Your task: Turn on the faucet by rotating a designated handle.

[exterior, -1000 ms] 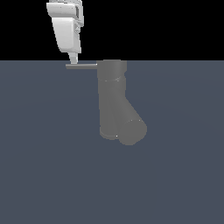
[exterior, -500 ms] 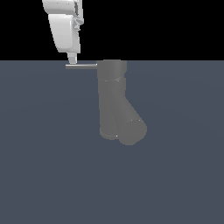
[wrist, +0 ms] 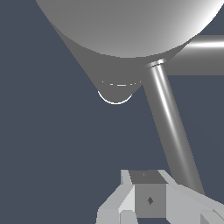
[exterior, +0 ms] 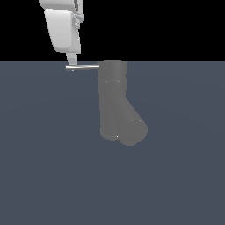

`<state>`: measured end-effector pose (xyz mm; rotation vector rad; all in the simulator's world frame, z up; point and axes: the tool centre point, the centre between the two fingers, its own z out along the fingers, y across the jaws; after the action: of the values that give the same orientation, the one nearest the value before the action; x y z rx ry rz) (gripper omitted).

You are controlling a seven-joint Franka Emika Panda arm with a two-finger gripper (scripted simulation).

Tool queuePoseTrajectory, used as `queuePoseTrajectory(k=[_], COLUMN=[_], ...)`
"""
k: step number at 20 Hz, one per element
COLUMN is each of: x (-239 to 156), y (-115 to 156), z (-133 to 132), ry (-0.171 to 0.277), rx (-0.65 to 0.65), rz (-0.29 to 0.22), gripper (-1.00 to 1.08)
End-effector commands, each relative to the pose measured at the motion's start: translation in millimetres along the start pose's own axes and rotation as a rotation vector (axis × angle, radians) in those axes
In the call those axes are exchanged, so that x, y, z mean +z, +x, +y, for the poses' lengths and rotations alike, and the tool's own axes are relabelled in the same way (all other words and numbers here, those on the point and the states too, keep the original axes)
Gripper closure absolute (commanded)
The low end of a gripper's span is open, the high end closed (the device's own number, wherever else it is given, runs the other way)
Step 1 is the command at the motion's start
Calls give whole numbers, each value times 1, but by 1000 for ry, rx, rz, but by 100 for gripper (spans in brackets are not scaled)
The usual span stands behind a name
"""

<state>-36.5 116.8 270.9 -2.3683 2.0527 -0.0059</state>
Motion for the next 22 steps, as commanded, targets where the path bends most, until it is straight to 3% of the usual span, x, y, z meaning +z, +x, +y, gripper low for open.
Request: queuePoseTrajectory(k=[1, 11, 13, 22], x=[0, 0, 0, 0], y=[0, 2, -2, 25], z=[12, 42, 37, 62], ry=[-8, -8, -2, -4], rx=[0, 0, -8, -5], rz=[2, 2, 3, 3], gripper=[108, 108, 108, 108])
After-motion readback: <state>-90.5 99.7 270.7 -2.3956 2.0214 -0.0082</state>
